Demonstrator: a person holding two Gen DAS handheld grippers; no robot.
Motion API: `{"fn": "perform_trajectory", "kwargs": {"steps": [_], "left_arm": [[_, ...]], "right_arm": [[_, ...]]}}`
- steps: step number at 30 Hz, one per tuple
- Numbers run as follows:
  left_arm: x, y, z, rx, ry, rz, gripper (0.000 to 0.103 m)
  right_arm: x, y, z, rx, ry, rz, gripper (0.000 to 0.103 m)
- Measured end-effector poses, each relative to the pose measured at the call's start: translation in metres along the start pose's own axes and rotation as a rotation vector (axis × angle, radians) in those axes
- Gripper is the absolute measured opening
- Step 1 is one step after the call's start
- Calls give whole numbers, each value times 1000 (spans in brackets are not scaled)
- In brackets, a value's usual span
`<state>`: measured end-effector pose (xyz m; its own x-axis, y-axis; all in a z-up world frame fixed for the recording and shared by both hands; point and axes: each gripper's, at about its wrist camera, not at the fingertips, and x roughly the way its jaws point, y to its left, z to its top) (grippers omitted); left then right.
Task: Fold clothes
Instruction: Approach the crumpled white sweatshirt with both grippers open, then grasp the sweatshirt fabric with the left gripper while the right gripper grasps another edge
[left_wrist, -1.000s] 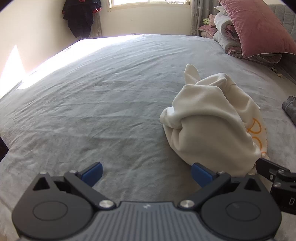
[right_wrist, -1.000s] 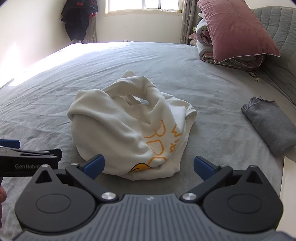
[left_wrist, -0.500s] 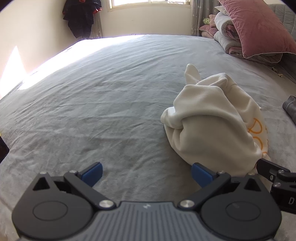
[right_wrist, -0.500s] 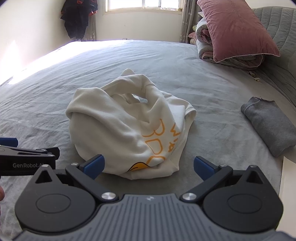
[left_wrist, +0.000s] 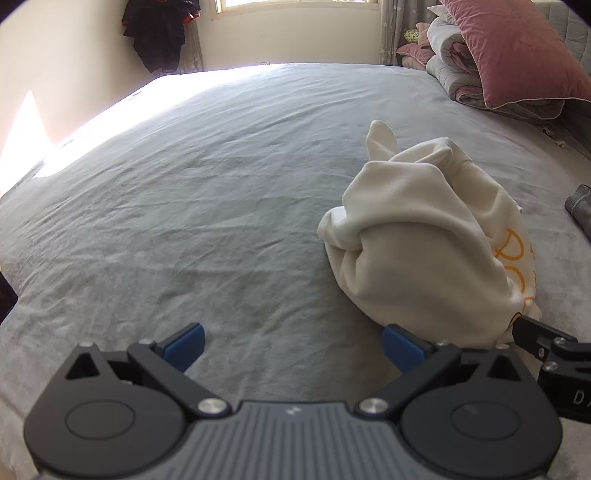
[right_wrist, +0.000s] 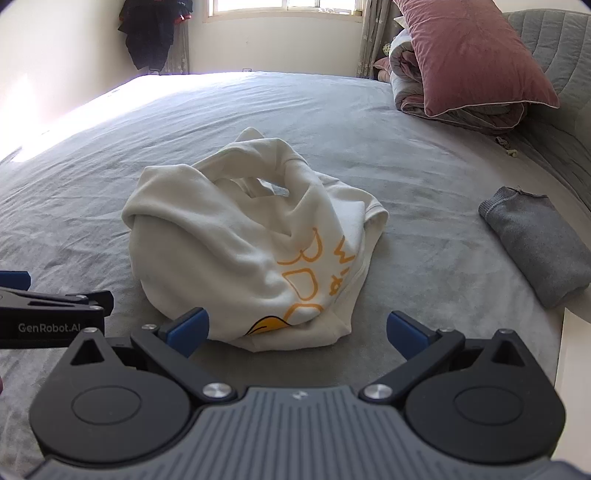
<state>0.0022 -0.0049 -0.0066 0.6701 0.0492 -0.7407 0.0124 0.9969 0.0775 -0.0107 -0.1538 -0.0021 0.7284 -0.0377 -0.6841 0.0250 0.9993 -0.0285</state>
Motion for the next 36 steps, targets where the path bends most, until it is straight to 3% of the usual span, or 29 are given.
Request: {"fn": "perform_trajectory", "kwargs": {"steps": [14,18,23,29,36], "left_arm": [[7,18,19,-60,-57,-16,103],[13,17,35,-13,-77,-21,103],[28,16,36,-54,-115,-108,103],[40,15,42,-86,-100,-164,103],[42,26,45,-132,-78,-284,102]], "right_arm": [[19,-2,4,-8,60,18,103],[34,-7,6,-7,88,23,103],[49,-10,7,-8,117,36,103],[64,-12,0,7,145,62,103],[71,-18,-5,61,145,94,103]]}}
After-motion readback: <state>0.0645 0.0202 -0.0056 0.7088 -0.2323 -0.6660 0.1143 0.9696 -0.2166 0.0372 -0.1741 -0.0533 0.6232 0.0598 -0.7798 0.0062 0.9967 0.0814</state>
